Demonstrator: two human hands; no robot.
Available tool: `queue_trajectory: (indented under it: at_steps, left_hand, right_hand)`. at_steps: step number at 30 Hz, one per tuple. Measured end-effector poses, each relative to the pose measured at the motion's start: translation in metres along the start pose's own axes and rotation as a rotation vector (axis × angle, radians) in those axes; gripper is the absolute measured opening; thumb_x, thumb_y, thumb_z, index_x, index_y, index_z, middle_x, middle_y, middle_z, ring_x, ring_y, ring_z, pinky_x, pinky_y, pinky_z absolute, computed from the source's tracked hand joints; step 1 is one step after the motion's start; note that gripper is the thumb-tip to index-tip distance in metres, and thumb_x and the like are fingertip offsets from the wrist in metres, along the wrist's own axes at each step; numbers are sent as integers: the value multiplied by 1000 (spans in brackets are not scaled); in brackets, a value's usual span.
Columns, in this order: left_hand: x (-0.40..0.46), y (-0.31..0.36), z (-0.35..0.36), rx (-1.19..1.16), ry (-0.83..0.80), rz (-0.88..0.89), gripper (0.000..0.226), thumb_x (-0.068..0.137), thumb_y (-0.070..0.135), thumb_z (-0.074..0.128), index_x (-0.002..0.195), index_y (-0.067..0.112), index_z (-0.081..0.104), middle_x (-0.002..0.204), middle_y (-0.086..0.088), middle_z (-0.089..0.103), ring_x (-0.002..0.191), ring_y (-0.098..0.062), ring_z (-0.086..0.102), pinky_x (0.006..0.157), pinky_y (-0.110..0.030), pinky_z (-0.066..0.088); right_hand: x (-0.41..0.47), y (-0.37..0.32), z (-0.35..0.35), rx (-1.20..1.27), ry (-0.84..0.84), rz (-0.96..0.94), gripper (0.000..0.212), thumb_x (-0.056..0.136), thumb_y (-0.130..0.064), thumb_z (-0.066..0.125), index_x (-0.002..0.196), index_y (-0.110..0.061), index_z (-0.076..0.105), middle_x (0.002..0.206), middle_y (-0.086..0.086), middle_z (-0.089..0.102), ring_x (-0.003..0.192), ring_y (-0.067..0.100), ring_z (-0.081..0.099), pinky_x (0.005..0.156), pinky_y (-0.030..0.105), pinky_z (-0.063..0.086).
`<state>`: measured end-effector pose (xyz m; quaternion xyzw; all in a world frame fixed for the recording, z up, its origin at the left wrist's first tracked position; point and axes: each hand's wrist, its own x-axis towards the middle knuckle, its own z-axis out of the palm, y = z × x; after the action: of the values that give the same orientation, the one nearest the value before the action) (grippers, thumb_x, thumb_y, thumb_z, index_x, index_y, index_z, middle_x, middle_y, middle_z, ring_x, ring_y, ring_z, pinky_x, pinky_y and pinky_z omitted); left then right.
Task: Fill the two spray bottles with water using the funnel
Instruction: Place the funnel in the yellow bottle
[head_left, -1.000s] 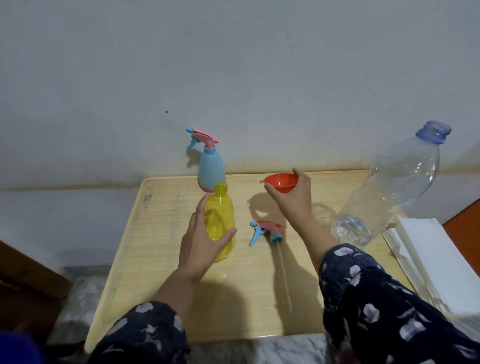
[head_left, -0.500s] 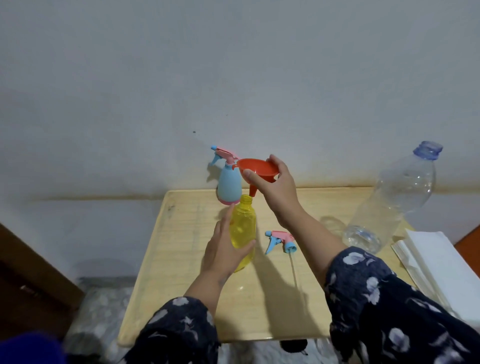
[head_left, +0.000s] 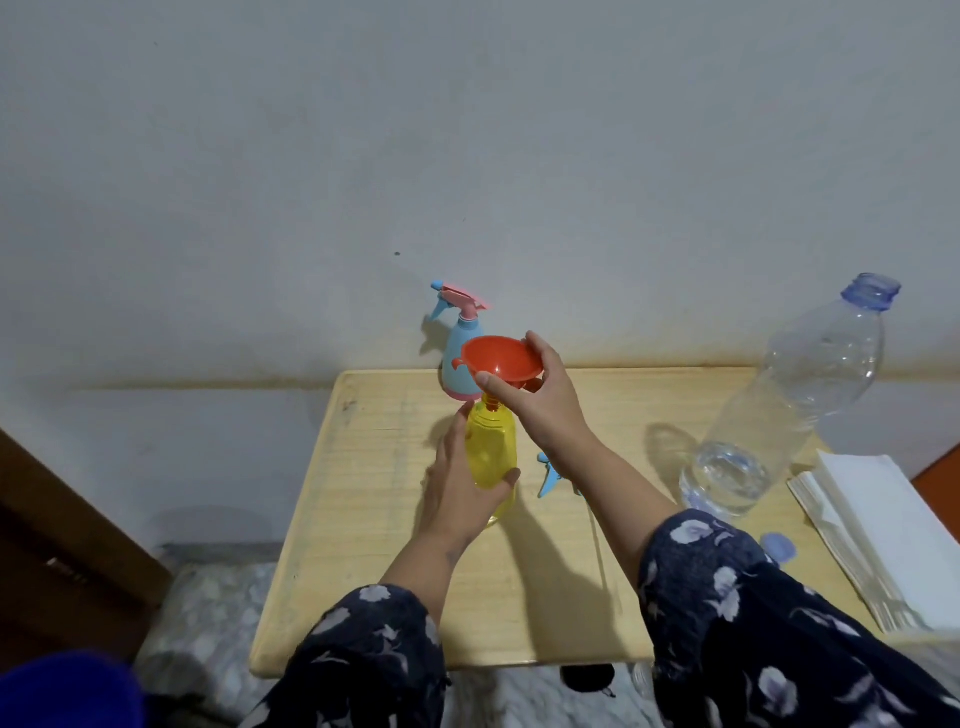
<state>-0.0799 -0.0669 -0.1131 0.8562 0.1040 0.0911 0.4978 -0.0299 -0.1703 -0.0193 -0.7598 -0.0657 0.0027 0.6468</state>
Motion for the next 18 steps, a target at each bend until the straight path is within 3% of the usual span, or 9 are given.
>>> queue_trajectory:
  at_steps: [4, 8, 12, 16, 18]
  left_hand:
    - [-3, -15, 8, -15, 7, -19, 95, 72, 41, 78, 136, 58, 10, 148, 11, 34, 132, -26, 42, 104, -51, 41]
    - [-1, -22, 12, -26, 19, 4, 97, 72, 36, 80, 140, 50, 13, 149, 7, 36, 132, -26, 42, 102, -50, 43]
    - [-6, -26, 13, 15, -8, -9, 96, 77, 37, 77, 143, 48, 7, 154, 6, 25, 133, -27, 40, 103, -47, 42]
    - [-10, -30, 15, 153, -68, -101, 101, 87, 48, 65, 154, 13, -2, 161, -6, 10, 145, -27, 22, 110, -35, 29]
    - [-11, -29, 14, 181, -84, -103, 103, 88, 50, 62, 154, 7, -4, 162, -9, 5, 147, -26, 15, 113, -34, 24]
  right_hand:
    - [-10, 12, -4, -54, -64, 19, 96, 72, -39, 80, 149, -23, 24, 151, -5, 31, 119, 9, 46, 91, 24, 42]
    - [-22, 30, -13, -64, -37, 60, 94, 74, -41, 79, 150, -25, 25, 153, -9, 29, 123, 11, 49, 91, 24, 43]
    - [-37, 46, -26, -140, 8, 85, 91, 76, -44, 76, 149, -24, 26, 152, -10, 30, 116, 8, 50, 97, 30, 44]
    - [-50, 56, -41, -179, 52, 89, 81, 80, -33, 75, 147, -22, 30, 150, -8, 34, 116, 11, 50, 89, 23, 42]
    - [-54, 58, -50, -214, 89, 78, 77, 82, -27, 74, 146, -20, 32, 149, -6, 35, 116, 13, 50, 89, 24, 42]
